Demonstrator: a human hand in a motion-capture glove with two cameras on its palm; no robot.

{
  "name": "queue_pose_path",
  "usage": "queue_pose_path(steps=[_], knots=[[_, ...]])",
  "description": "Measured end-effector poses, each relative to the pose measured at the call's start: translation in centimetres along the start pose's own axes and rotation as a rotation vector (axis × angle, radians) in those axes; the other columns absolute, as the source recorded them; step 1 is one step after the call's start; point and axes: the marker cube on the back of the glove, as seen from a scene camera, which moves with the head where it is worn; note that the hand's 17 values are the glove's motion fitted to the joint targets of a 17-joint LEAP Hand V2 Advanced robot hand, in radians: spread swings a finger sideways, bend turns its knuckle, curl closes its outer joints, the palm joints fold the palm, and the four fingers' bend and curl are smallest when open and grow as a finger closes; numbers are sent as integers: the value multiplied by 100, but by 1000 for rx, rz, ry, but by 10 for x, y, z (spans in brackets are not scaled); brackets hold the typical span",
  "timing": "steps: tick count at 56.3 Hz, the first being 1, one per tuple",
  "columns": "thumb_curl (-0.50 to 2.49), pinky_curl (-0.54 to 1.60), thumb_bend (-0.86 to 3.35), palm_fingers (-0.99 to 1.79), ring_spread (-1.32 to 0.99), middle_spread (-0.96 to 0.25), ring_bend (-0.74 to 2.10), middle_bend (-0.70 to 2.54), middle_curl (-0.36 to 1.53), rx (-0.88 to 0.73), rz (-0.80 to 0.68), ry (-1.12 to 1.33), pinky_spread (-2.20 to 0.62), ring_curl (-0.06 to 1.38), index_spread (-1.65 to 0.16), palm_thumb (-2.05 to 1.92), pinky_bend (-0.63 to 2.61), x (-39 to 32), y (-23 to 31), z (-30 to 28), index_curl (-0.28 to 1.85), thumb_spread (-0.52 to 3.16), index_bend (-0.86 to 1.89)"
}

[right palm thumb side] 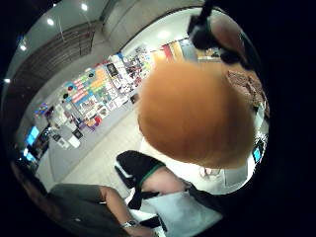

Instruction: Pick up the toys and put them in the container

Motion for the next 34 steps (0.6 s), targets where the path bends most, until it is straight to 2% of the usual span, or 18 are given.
queue_pose_path(steps=[2,5,9,12,15,19,24,29,32,34], knots=[[37,57,-11,6,-30,-17,118,98,58,9,-27,-20,-18,51,-39,-12,70,-5,0,-1,96,91,35],[36,53,-11,1,-30,-16,108,90,54,18,9,-34,-13,45,-41,-12,72,-7,0,-4,90,86,32],[34,49,-11,4,-30,-15,102,82,50,10,24,-49,-8,40,-43,-13,72,-1,4,-9,84,82,30],[33,48,-11,8,-30,-15,100,78,48,-14,-27,44,-6,38,-44,-13,72,10,13,-10,81,80,28],[32,46,-11,12,-30,-15,101,74,46,-58,-11,66,-4,37,-45,-14,71,8,25,-15,78,80,28],[31,45,-11,16,-30,-15,102,71,44,-115,-43,43,-2,36,-46,-14,68,6,48,-26,76,81,28],[29,44,-11,16,-29,-15,93,74,45,-199,37,198,-1,34,-47,-13,64,27,81,-37,75,82,31],[28,42,-10,16,-28,-15,87,75,44,-272,27,102,0,32,-47,-13,61,24,128,-60,73,84,32],[27,41,-10,16,-28,-15,84,73,43,-306,75,133,1,31,-47,-13,60,40,149,-67,71,85,32],[27,41,-10,16,-27,-15,82,72,43,-331,5,91,1,30,-47,-12,60,48,165,-74,71,86,32]])
